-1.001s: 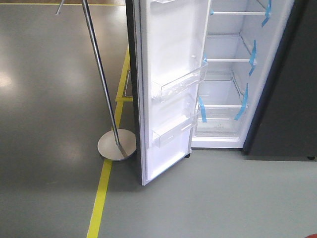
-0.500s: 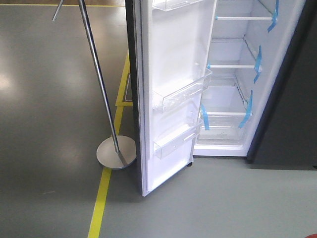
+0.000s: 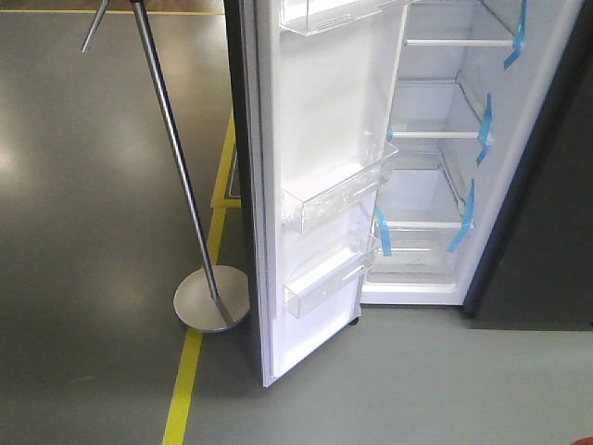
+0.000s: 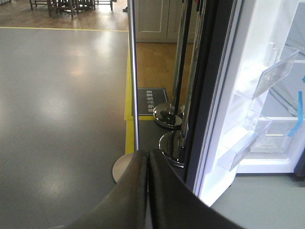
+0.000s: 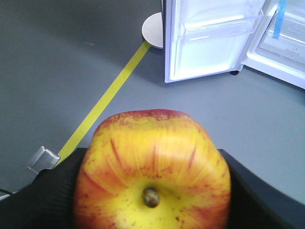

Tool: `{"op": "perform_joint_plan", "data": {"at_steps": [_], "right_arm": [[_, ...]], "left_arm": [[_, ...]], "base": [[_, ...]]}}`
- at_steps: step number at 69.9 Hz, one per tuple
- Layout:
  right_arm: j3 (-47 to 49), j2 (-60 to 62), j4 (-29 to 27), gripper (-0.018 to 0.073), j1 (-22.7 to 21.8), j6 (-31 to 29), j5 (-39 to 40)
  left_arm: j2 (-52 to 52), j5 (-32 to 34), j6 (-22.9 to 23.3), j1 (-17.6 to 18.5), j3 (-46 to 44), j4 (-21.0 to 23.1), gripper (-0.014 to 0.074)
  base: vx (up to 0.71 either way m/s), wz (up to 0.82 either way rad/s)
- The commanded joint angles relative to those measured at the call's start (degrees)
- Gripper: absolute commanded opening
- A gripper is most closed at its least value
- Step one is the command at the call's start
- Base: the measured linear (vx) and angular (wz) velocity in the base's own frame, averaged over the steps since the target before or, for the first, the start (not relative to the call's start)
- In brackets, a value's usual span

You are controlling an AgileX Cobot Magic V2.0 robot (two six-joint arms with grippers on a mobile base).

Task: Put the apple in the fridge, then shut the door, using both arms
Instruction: 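Approach the refrigerator door bins and stop in front of them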

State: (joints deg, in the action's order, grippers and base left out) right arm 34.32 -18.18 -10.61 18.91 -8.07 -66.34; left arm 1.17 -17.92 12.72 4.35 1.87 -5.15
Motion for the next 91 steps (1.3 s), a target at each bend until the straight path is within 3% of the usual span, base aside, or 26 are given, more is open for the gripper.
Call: {"op": "perform_joint_plan", "data": {"at_steps": [1, 91], "right_arm": [[1.53, -0.55, -0.46, 0.0381, -0.14, -0.20, 3.72], [1.53, -0.55, -0.46, 0.0381, -0.14, -0.20, 3.72]], "left_arm": [[0.31, 3.56, 0.46, 0.22, -1.79, 0.03, -0.0006], [0.31, 3.56, 0.46, 0.22, -1.79, 0.03, -0.0006]], "base": [[0.11, -0.02], [0.12, 0.01]]}}
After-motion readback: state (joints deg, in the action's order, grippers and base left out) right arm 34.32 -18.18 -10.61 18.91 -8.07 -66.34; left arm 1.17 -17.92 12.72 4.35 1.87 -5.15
